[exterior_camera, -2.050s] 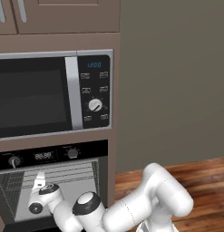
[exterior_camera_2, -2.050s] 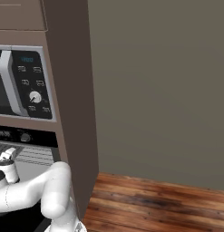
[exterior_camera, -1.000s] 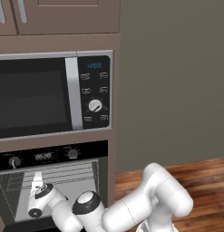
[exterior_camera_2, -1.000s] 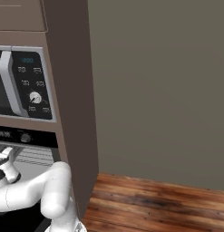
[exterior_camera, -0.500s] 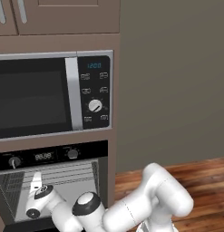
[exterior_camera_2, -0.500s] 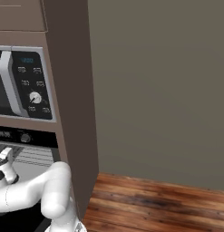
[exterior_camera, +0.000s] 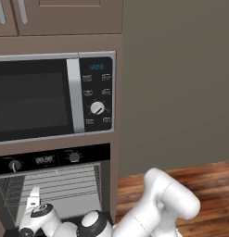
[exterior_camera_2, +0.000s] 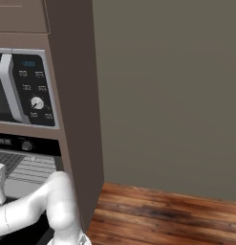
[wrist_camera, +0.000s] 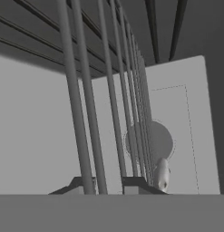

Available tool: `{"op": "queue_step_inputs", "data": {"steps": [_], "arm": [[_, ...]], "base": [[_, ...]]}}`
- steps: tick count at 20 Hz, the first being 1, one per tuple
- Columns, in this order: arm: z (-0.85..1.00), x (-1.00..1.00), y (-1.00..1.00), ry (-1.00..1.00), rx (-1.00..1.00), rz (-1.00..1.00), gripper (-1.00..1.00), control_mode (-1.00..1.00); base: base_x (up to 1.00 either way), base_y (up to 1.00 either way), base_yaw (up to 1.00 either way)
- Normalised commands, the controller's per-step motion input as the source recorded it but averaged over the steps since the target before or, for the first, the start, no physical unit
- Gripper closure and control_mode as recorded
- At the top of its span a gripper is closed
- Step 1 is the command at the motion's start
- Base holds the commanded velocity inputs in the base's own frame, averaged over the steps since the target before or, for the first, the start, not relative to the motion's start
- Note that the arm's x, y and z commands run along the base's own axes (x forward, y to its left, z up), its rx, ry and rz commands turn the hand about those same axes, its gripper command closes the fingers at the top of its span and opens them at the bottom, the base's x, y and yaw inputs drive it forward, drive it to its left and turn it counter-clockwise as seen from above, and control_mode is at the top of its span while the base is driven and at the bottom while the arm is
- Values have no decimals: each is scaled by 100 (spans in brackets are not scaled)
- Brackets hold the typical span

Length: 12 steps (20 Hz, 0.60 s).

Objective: Take the fish from the oven and place it on the plate on the counter.

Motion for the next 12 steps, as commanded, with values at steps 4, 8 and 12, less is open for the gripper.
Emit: {"op": "queue_step_inputs", "data": {"steps": [4,8,12], "arm": [[-34,-100,1,-4,1,-1,100,-100],[-32,-100,0,-2,1,0,100,-100],[-33,-100,0,-2,2,0,100,-100]], "base": [[0,0,0],[0,0,0],[0,0,0]]}}
